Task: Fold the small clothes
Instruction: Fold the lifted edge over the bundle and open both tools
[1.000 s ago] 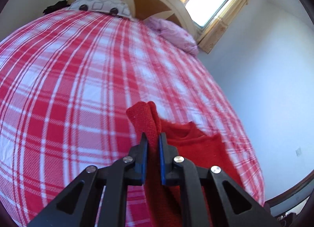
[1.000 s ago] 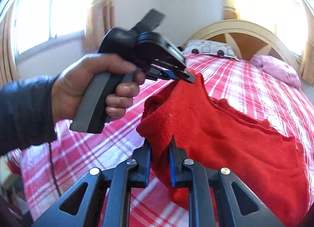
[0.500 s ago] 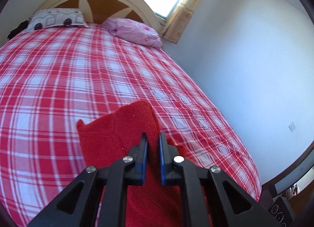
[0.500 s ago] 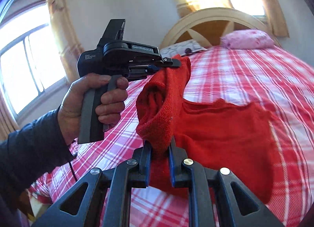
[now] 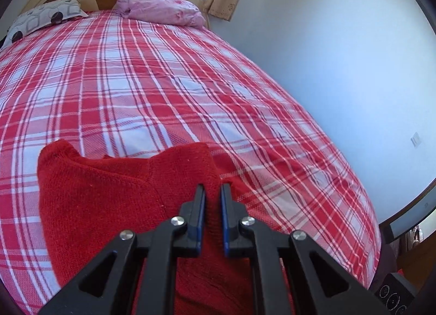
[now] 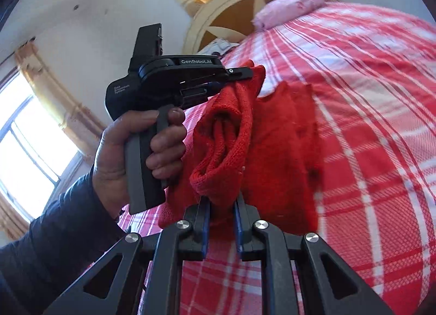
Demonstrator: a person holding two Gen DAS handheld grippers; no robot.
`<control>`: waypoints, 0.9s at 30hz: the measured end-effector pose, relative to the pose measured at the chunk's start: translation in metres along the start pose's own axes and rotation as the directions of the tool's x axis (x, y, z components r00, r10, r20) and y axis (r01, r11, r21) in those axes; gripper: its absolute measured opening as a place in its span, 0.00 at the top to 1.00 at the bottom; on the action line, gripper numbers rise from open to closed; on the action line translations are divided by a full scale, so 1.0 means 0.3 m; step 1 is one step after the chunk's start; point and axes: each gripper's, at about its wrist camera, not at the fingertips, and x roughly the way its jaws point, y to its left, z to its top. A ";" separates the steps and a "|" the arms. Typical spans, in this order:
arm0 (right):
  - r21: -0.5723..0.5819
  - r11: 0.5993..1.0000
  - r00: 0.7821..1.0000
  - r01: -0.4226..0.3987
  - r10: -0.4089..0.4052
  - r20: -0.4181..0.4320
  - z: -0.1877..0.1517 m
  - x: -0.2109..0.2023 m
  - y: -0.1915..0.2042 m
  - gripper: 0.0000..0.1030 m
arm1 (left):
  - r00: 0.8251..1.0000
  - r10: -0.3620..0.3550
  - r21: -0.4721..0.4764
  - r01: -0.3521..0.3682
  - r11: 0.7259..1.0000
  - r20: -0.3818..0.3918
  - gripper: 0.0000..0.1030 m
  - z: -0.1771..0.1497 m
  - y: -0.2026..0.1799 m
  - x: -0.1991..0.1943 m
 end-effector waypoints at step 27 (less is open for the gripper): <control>-0.065 0.979 0.959 0.193 -0.174 0.226 0.142 -0.175 0.005 0.54 | 0.951 0.247 0.167 -0.278 0.946 0.186 0.17 -0.253 -0.033 -0.304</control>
